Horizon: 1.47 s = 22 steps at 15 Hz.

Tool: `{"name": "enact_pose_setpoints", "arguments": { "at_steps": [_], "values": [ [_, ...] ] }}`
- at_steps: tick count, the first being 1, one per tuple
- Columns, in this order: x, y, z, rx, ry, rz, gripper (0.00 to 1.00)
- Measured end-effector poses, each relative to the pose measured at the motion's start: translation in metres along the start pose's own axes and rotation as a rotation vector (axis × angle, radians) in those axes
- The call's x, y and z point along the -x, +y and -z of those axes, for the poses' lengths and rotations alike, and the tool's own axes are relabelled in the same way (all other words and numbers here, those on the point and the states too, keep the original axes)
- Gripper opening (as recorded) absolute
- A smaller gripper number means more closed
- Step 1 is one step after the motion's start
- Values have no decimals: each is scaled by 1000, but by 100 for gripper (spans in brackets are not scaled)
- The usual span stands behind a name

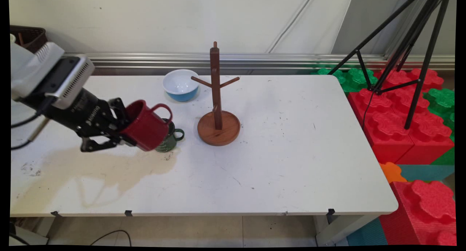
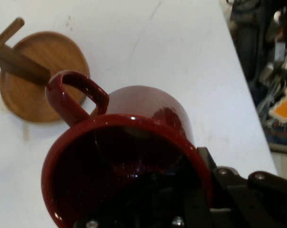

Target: Place the picked object on the table

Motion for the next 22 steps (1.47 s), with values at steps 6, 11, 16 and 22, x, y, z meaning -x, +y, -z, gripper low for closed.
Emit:
{"name": "enact_pose_setpoints", "arguments": {
  "at_steps": [6, 11, 16, 22],
  "values": [
    [9, -26, 16, -1, -110, -82, 0],
    [18, -52, 18, -21, -185, -121, 0],
    [36, -83, 13, -43, -277, -136, 0],
    [63, -95, -12, -21, -375, -103, 0]
  ]
}}
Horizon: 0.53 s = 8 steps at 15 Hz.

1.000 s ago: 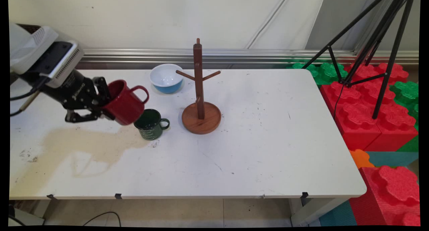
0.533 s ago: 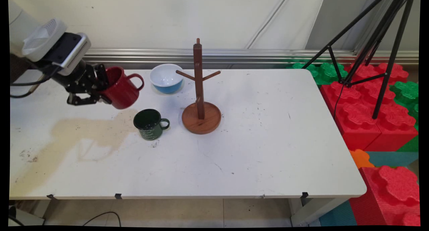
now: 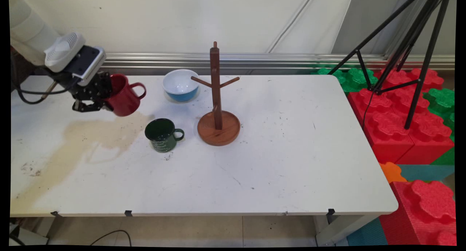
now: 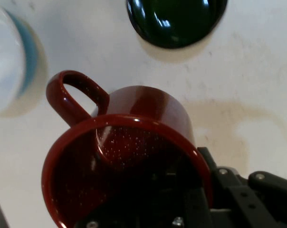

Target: Place the picked object on the table

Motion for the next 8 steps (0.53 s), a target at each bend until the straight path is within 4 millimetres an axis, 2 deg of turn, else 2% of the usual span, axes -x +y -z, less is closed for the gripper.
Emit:
{"name": "enact_pose_setpoints", "arguments": {
  "at_steps": [8],
  "values": [
    [21, 14, -41, 74, -52, 45, 0]
  ]
}}
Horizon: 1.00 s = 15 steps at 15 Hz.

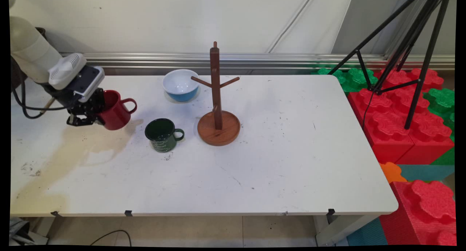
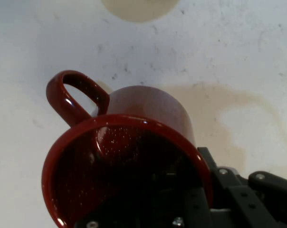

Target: Place the picked object on the table

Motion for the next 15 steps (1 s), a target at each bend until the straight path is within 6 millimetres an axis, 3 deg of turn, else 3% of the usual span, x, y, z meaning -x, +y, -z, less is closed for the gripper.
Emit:
{"name": "enact_pose_setpoints", "arguments": {
  "at_steps": [8, 15],
  "values": [
    [1, -1, -33, 19, 15, -7, 0],
    [-2, -1, -51, 32, 38, -19, 0]
  ]
}}
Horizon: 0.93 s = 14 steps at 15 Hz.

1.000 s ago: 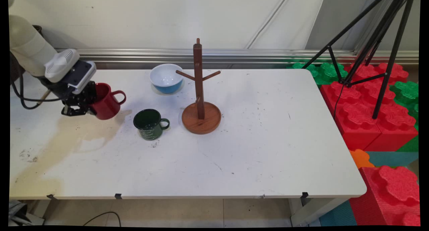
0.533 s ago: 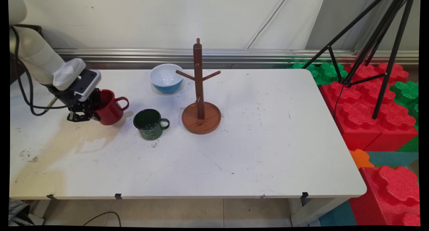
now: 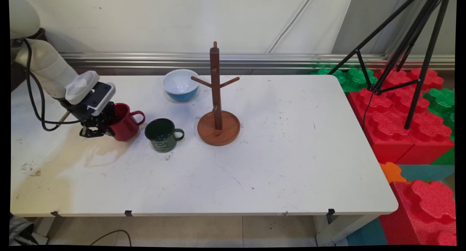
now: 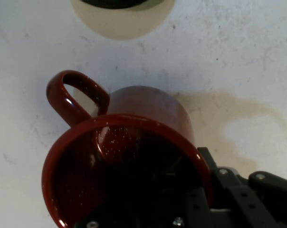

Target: Place the picked object on the table

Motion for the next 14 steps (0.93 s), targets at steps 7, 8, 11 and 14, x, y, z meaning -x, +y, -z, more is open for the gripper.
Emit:
{"name": "enact_pose_setpoints", "arguments": {
  "at_steps": [7, 8, 11, 14],
  "values": [
    [6, 0, -9, 9, 5, -28, 0],
    [6, 0, -10, 10, 4, -30, 0],
    [7, 2, -12, 15, 4, -38, 0],
    [7, 3, -13, 19, 3, -41, 0]
  ]
}}
